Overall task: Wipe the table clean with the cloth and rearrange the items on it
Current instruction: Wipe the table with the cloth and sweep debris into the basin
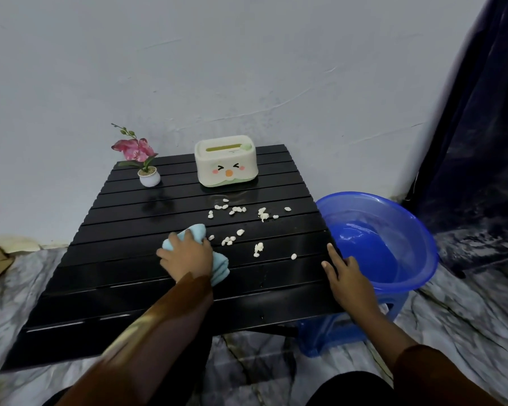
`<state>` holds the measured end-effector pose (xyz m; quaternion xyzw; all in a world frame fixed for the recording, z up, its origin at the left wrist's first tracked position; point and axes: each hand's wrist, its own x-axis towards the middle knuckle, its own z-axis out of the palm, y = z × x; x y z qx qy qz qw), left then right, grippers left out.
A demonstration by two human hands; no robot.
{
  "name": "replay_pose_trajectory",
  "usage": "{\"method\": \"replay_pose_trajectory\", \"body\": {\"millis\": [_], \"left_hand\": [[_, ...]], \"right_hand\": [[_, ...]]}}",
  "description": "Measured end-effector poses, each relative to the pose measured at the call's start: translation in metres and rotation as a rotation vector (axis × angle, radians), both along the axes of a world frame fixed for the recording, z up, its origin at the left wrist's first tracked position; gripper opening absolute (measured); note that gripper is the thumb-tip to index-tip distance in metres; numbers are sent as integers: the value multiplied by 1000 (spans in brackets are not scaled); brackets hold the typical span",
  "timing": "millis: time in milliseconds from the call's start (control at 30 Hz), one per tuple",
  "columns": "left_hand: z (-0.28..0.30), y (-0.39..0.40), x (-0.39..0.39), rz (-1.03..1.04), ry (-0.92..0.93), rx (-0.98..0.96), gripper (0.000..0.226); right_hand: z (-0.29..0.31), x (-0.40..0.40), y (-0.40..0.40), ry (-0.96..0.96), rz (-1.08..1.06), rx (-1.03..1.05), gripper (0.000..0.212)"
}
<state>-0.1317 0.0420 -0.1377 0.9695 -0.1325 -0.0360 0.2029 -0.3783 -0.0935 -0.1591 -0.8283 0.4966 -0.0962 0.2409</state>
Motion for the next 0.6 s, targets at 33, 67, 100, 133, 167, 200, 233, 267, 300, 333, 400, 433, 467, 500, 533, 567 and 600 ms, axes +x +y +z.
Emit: {"method": "replay_pose_trajectory", "body": {"millis": [33,67,100,133,167,200,233,267,300,333,400,433,467,500,533,567,600], "left_hand": [[1,-10,-5,-40,-4,8,47],[2,-22,-11,-92,-17,22,47],[3,-34,-19,-148,-33,37,46],[4,-46,-28,-201,-44,47,46],[5,-58,-37,-250,-46,50,46],[7,-69,-44,-298,-36,46,45],[8,-79,-51,-342,-18,37,44],[10,-87,-57,-382,6,23,44],[11,-92,-60,-418,30,0,43],[13,-94,-62,-446,46,-32,43],[19,-89,-55,-472,28,-111,42],[23,-83,-46,-465,3,-145,42],[27,-75,-35,-445,-22,-166,41],[30,-66,-21,-414,-41,-172,42],[31,-55,-6,-374,-49,-171,43],[30,-44,9,-324,-48,-170,44],[27,-32,22,-266,-38,-163,45]], "right_hand": [[0,0,0,3,2,-2,53],[0,0,0,4,3,-2,53],[-1,1,0,5,2,-1,53],[-1,1,0,5,2,0,53],[-1,1,-1,2,-1,1,53],[-1,1,-1,-5,-7,2,52],[-2,0,-1,-13,-10,2,52],[-2,0,-1,-18,-11,3,52],[-2,0,-2,-20,-11,4,52],[-2,-1,-2,-21,-11,6,52],[-3,-1,-3,-29,-9,10,52],[-4,-1,-3,-33,-6,12,52],[-4,-1,-3,-34,-5,15,52],[-4,-1,-3,-33,-5,15,52],[-4,-1,-3,-34,-6,12,53],[-5,-1,-3,-38,-7,8,53],[-5,-1,-3,-42,-8,4,52]]}}
